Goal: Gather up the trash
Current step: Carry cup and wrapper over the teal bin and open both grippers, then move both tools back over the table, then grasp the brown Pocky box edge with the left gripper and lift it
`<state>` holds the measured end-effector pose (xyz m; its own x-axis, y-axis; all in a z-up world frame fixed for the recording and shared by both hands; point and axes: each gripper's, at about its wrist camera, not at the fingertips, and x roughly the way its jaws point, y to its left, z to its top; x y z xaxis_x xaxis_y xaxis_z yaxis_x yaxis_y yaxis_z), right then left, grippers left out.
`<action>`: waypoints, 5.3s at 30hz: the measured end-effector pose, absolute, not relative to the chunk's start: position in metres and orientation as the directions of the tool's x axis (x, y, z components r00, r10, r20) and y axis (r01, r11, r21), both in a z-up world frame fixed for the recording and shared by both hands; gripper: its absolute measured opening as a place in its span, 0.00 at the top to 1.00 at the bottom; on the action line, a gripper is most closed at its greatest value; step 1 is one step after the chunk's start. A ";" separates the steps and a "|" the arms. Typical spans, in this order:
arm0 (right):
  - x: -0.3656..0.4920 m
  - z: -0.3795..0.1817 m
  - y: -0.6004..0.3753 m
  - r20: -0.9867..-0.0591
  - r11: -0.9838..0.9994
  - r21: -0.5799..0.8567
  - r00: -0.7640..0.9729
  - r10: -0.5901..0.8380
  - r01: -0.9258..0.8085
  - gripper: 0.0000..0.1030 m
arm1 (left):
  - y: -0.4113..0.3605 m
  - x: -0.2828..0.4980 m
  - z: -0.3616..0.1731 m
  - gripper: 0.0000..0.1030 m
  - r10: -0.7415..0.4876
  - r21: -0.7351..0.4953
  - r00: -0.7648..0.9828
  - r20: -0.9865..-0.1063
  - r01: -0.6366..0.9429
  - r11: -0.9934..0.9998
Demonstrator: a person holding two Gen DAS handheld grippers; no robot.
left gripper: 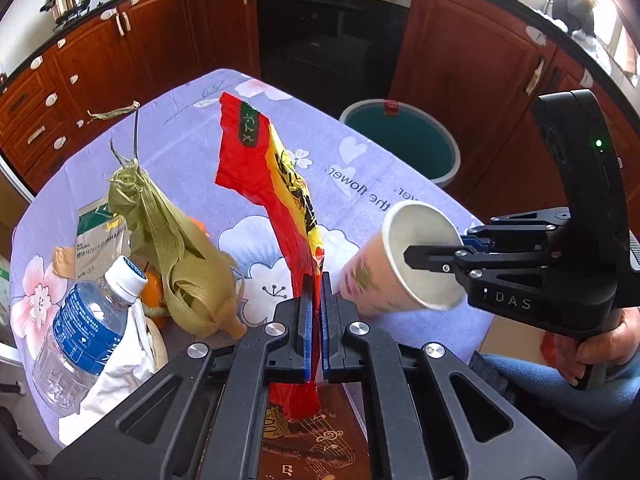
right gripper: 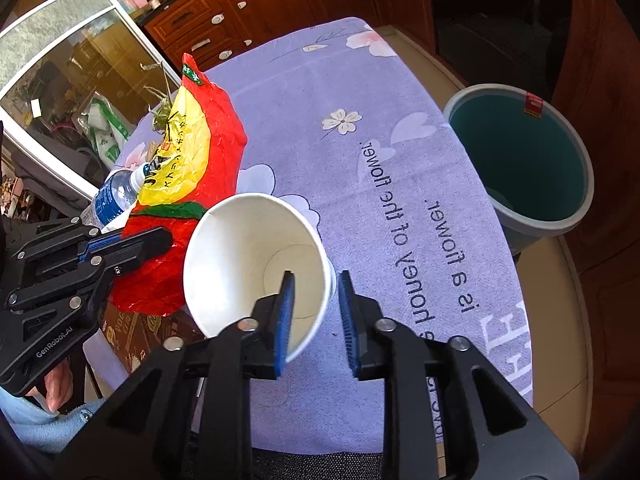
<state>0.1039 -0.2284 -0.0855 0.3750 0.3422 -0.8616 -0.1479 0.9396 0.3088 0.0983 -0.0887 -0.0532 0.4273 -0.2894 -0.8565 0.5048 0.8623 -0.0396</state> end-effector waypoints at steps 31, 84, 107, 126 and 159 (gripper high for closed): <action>0.181 -0.063 -0.472 -0.795 0.897 0.266 0.607 -0.004 0.353 0.96 | -0.330 0.250 -0.095 0.95 -0.447 -0.177 0.213 -0.869 0.709 0.682; 0.154 0.003 -0.373 -0.770 0.959 0.181 0.638 0.001 0.218 0.07 | -0.189 0.170 -0.007 0.04 -0.423 -0.124 0.473 -0.773 0.541 0.832; 0.103 -0.022 -0.198 -0.853 0.976 0.175 0.476 0.215 -0.128 0.07 | 0.026 0.077 -0.027 0.04 -0.221 -0.048 0.542 -0.811 0.316 0.948; 0.091 -0.095 -0.099 -0.917 0.891 0.293 0.161 0.365 -0.348 0.07 | 0.118 0.012 -0.098 0.04 -0.228 -0.124 0.435 -0.871 0.254 0.959; 0.073 -0.121 -0.137 -0.905 0.900 0.365 0.136 0.403 -0.238 0.06 | 0.049 0.018 -0.118 0.50 -0.526 -0.386 0.220 -0.821 0.464 0.797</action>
<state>0.0729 -0.1367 -0.1213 0.1361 0.4030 -0.9050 -0.2384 0.9000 0.3649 0.0182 0.0493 -0.1184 0.2198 -0.5261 -0.8215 0.4641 0.7971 -0.3863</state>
